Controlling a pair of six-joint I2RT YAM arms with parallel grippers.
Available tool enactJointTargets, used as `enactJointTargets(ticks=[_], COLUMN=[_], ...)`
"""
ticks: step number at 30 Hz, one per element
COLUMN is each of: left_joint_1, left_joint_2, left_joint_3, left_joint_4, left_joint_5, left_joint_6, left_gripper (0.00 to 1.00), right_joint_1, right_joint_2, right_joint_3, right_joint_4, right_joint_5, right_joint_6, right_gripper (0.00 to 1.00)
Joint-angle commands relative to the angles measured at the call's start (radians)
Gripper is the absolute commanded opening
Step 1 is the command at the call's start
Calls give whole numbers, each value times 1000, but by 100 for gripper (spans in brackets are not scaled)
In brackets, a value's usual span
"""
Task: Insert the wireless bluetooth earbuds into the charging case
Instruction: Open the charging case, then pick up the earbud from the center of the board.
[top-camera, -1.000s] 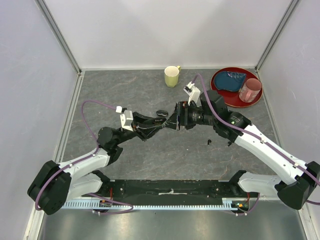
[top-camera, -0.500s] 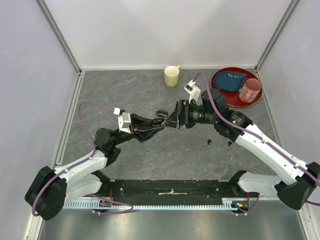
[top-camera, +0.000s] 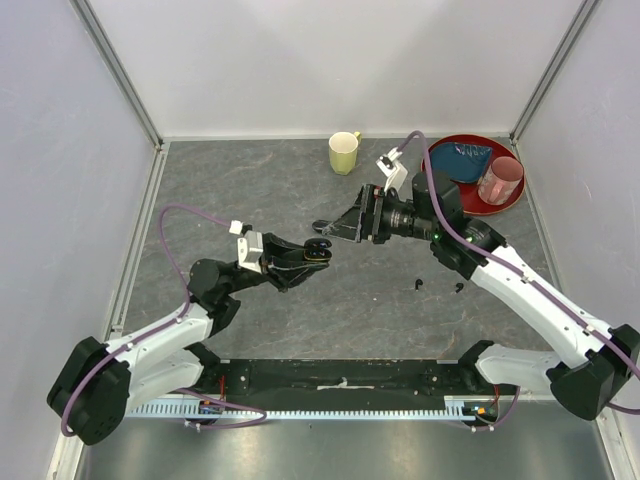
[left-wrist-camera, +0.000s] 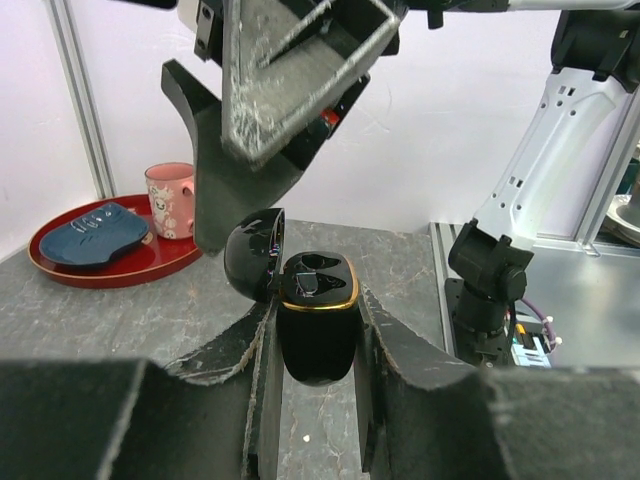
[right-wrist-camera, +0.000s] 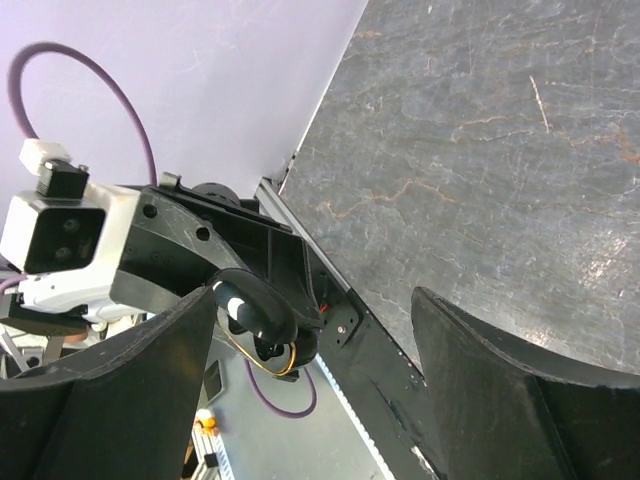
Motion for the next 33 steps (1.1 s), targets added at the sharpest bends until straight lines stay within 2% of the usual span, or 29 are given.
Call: enactJointTargets(ticks=[1, 4, 5, 8, 9, 10, 11, 16, 19, 24, 33], left_joint_1=[-2, -2, -2, -2, 0, -2, -2, -2, -2, -2, -2], left_joint_2=[-15, -18, -21, -44, -52, -73, -85, -151, -168, -188, -191], left_joint_3=[-15, -22, -26, -32, -33, -35, -39, -72, -75, -84, -85], left_joint_4=[4, 3, 3, -6, -14, -31, -40, -54, -85, -103, -106], left_joint_5=[-21, -27, -28, -31, -33, -34, -34, -59, -54, -47, -50], left_joint_6=[51, 51, 51, 51, 53, 54, 56, 73, 87, 107, 116], left_gripper=[2, 2, 2, 2, 2, 2, 2, 2, 2, 2, 2], right_joint_1=[-30, -105, -175, -337, -374, -442, -472, -685, -814, -860, -860], right_joint_2=[-52, -101, -113, -132, -126, -121, -124, -150, -144, -130, -55], right_joint_3=[-3, -19, -25, -29, -24, -30, -39, -183, -257, -303, -361], right_joint_4=[65, 25, 7, -202, -339, -401, -488, -590, -595, -577, -454], right_joint_5=[8, 61, 72, 207, 244, 285, 373, 483, 476, 503, 518], right_joint_6=[13, 7, 4, -83, -119, -146, -197, -292, -335, -319, -251], right_gripper=[86, 87, 87, 84, 83, 81, 78, 72, 66, 58, 56])
